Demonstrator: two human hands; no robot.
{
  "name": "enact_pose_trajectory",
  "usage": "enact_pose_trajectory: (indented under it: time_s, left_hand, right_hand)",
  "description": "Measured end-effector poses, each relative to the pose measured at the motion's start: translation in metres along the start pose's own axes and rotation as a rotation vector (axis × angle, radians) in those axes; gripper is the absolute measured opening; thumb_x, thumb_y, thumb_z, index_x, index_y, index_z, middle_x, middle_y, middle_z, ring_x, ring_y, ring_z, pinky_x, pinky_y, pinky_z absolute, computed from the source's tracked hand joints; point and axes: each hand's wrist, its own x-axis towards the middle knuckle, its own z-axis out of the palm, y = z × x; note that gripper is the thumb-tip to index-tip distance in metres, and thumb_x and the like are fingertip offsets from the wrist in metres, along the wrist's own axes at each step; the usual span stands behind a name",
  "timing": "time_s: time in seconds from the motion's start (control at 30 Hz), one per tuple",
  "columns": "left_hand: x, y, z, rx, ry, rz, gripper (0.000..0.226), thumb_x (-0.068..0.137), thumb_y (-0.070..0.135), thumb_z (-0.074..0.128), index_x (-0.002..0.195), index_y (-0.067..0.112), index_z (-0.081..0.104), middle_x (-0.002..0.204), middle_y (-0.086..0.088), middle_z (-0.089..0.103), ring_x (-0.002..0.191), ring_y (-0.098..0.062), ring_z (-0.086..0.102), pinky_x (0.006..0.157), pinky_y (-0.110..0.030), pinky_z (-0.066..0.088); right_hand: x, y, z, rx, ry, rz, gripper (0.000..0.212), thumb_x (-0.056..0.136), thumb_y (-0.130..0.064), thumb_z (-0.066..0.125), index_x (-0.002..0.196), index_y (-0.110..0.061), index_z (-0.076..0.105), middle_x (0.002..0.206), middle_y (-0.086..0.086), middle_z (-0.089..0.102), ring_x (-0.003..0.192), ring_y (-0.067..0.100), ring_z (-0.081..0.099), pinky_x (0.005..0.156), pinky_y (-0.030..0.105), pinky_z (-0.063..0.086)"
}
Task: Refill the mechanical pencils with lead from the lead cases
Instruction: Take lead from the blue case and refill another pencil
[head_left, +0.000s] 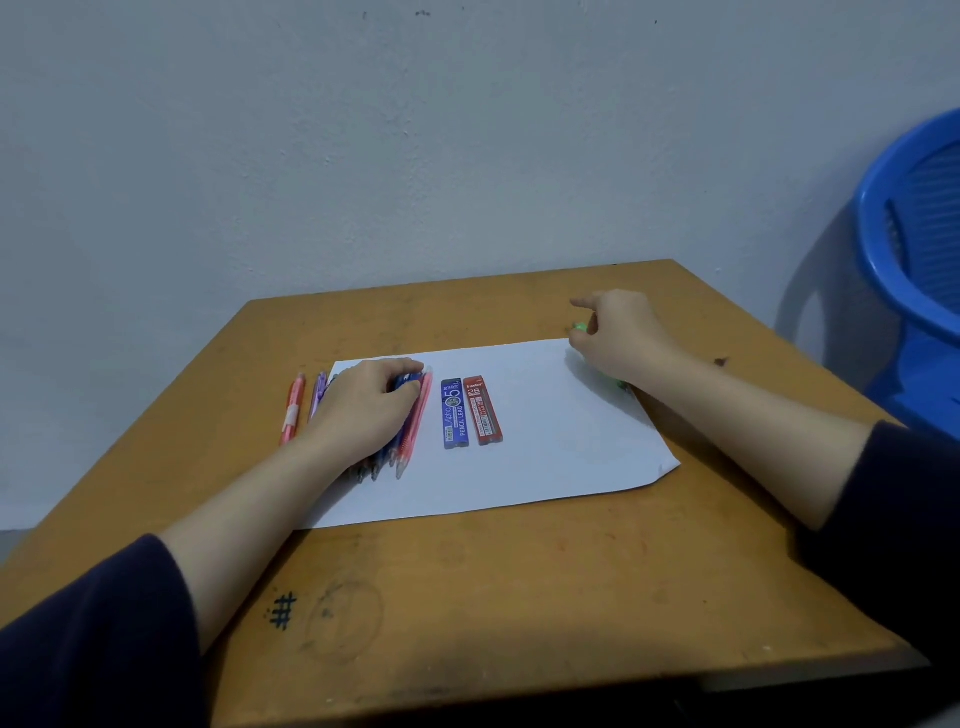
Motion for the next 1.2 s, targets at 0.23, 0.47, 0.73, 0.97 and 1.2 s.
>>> enact_pose_trajectory:
  time_s: [0.23, 0.47, 0.73, 0.97, 1.2]
  left_hand:
    - [0.001, -0.002, -0.003, -0.086, 0.058, -0.022, 0.035, 0.102, 0.023, 0.039, 0.134, 0.026, 0.053, 0.135, -0.002, 0.055, 0.077, 0.000, 0.055, 0.064, -0.025, 0.051]
    - [0.003, -0.005, -0.009, 0.001, 0.050, 0.033, 0.030, 0.096, 0.018, 0.051, 0.122, 0.025, 0.064, 0.140, 0.005, 0.053, 0.123, -0.014, 0.050, 0.098, -0.027, 0.042]
    - [-0.002, -0.002, -0.014, 0.044, 0.038, 0.020, 0.030, 0.096, 0.020, 0.050, 0.122, 0.027, 0.065, 0.134, 0.001, 0.058, 0.104, -0.012, 0.059, 0.071, -0.014, 0.041]
    - [-0.001, -0.003, -0.013, 0.052, 0.036, 0.006, 0.031, 0.096, 0.021, 0.049, 0.122, 0.031, 0.064, 0.137, 0.002, 0.055, 0.087, -0.020, 0.065, 0.071, -0.027, 0.052]
    - [0.002, -0.005, -0.011, 0.019, 0.054, 0.002, 0.030, 0.096, 0.021, 0.049, 0.119, 0.030, 0.065, 0.134, 0.003, 0.058, 0.084, -0.011, 0.055, 0.075, -0.030, 0.049]
  right_hand:
    - [-0.028, -0.037, -0.001, 0.035, -0.026, -0.316, 0.039, 0.089, -0.007, 0.050, 0.125, -0.018, 0.062, 0.088, 0.001, 0.056, 0.081, 0.014, 0.049, 0.071, 0.020, 0.032]
    - [-0.071, -0.076, 0.016, 0.049, -0.298, -0.733, 0.034, 0.095, -0.012, 0.049, 0.127, -0.015, 0.059, 0.119, 0.006, 0.062, 0.108, 0.018, 0.047, 0.085, 0.017, 0.030]
    - [-0.081, -0.081, 0.035, 0.015, -0.331, -0.948, 0.028, 0.096, -0.018, 0.047, 0.114, -0.011, 0.067, 0.117, 0.001, 0.065, 0.113, 0.017, 0.049, 0.097, 0.026, 0.038]
    - [-0.077, -0.075, 0.035, 0.049, -0.349, -0.981, 0.018, 0.090, -0.008, 0.059, 0.103, -0.006, 0.071, 0.104, 0.009, 0.062, 0.100, 0.010, 0.045, 0.088, 0.014, 0.034]
    - [-0.076, -0.074, 0.031, -0.010, -0.132, -1.228, 0.027, 0.091, 0.005, 0.045, 0.092, -0.008, 0.069, 0.093, 0.006, 0.067, 0.091, 0.027, 0.058, 0.074, 0.039, 0.048]
